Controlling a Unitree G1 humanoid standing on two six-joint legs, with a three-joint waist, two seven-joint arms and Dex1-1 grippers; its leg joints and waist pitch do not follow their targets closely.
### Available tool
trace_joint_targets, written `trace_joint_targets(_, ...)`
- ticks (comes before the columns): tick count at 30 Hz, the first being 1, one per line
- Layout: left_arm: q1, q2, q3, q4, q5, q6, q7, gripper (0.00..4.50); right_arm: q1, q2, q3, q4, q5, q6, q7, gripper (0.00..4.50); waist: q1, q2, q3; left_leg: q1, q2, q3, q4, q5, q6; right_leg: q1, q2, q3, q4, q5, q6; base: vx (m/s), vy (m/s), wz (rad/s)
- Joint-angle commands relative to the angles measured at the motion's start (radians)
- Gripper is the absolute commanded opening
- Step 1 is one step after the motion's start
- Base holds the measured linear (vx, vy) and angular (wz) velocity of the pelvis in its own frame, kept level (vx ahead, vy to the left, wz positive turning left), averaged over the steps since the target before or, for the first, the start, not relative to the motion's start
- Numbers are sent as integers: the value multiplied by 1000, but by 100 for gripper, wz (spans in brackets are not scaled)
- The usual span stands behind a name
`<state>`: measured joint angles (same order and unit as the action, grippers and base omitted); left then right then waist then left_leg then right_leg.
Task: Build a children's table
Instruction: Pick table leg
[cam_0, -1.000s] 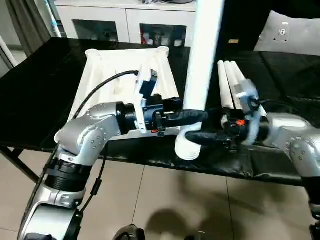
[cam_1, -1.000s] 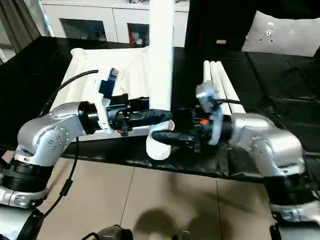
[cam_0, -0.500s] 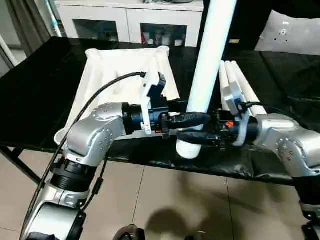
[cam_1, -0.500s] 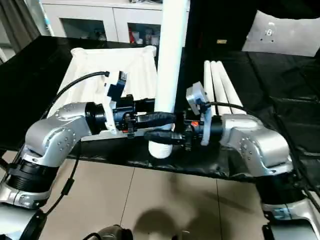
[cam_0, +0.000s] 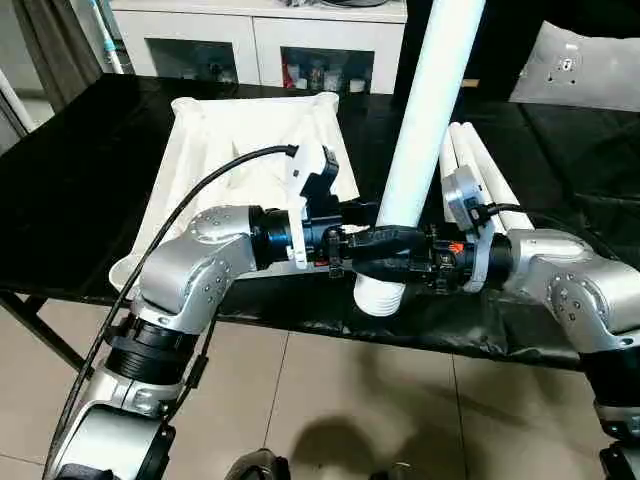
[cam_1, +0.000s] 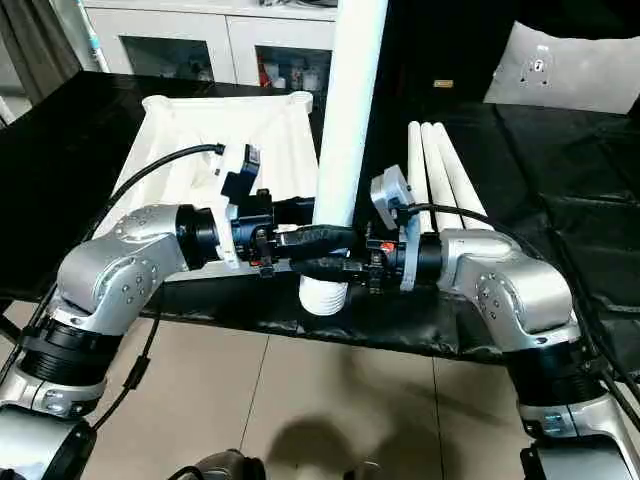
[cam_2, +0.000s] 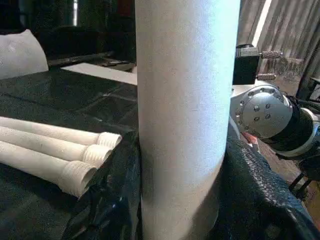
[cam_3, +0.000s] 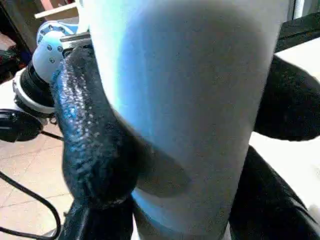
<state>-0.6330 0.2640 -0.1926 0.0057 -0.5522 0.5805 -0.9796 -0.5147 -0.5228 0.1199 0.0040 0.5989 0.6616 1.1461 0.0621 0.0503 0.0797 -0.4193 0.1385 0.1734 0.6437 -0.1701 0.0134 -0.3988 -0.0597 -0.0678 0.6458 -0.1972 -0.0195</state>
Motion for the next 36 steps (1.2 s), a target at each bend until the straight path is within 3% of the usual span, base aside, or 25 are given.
trace_joint_targets(1,-15,1,-4,-4,17,-17,-5,193,-19,0,6,-3,-2,1,3,193,2,-21,-82,32,86,-38,-70,-217,29,41,-99,55,-98,-337,-184,0,0,0)
trace_joint_targets(6,-17,10,-18,-5,43,-19,6,193,-13,7,8,-9,-4,2,-1,192,2,-21,-83,32,86,-38,-71,-216,30,41,-99,55,-97,-326,-188,0,0,0)
trace_joint_targets(7,-14,13,-19,-15,38,-18,-3,228,-10,9,9,-12,-4,3,-4,192,3,-10,-81,32,85,-40,-70,-222,28,40,-100,56,-97,-330,-189,0,0,0)
trace_joint_targets(8,-9,10,-13,-34,25,-12,-2,249,1,14,11,-20,-9,0,-15,192,3,-6,-80,33,86,-40,-72,-229,26,38,-99,56,-99,-332,-189,0,0,0)
trace_joint_targets(9,-10,-2,2,-38,12,-1,18,249,10,18,11,-24,-15,-1,-26,192,0,-13,-80,32,87,-40,-74,-237,23,40,-98,56,-98,-323,-191,0,0,0)
trace_joint_targets(10,-12,-8,8,-35,10,0,28,263,14,20,9,-24,-18,-2,-34,192,1,-14,-81,33,87,-40,-73,-238,22,40,-98,56,-97,-319,-194,0,0,0)
trace_joint_targets(11,-11,-13,10,-41,5,0,28,263,24,27,-1,-31,-10,2,-45,191,2,-6,-78,32,86,-42,-74,-242,19,39,-99,56,-97,-319,-197,0,0,0)
trace_joint_targets(12,-11,-13,10,-41,5,0,28,263,24,27,-1,-31,-9,2,-45,191,0,-10,-79,33,86,-41,-75,-249,20,39,-97,56,-99,-317,-196,0,0,0)
trace_joint_targets(16,4,-42,9,-86,-12,7,50,263,55,34,7,-39,-23,10,-79,191,1,-7,-77,33,89,-43,-78,-257,14,40,-98,56,-96,-308,-200,0,0,0)
trace_joint_targets(22,38,-97,32,-112,-64,20,89,263,93,81,-19,-54,-25,-7,-151,190,-3,-5,-74,35,86,-45,-76,-286,7,38,-99,55,-106,-364,-185,0,0,0)
trace_joint_targets(25,47,-78,12,-119,-38,13,82,263,107,88,-15,-66,-35,-17,-166,189,-5,-2,-74,36,87,-47,-81,-303,1,37,-96,55,-104,-358,-181,0,0,0)
trace_joint_targets(26,59,-20,-31,-106,34,-10,57,263,128,80,15,-76,-74,-60,-162,189,-6,-3,-71,38,88,-48,-84,-319,-4,33,-95,55,-106,-365,-176,0,0,0)
trace_joint_targets(27,62,-8,-40,-100,54,-21,54,263,133,78,22,-77,-83,-70,-160,189,-8,-3,-69,39,90,-48,-88,-337,-10,31,-95,58,-107,-379,-165,0,0,0)
trace_joint_targets(31,91,20,-52,-84,89,-48,32,263,163,93,43,-66,-117,-124,-160,189,-11,-5,-65,37,88,-48,-87,-343,-18,30,-100,60,-109,-401,-163,0,0,0)
trace_joint_targets(32,114,27,-57,-79,93,-55,21,262,180,109,48,-56,-124,-144,-165,189,-12,-12,-66,38,88,-47,-87,-347,-18,30,-102,60,-111,-406,-164,0,0,0)
trace_joint_targets(33,117,27,-58,-78,95,-58,20,287,183,112,48,-55,-125,-146,-166,189,-12,-7,-65,36,87,-48,-87,-348,-16,30,-102,60,-110,-412,-163,0,0,0)
trace_joint_targets(36,169,29,-74,-55,116,-91,16,304,230,141,60,-23,-152,-169,-205,189,-16,-7,-64,36,88,-50,-90,-361,-18,27,-102,60,-111,-420,-159,0,0,0)
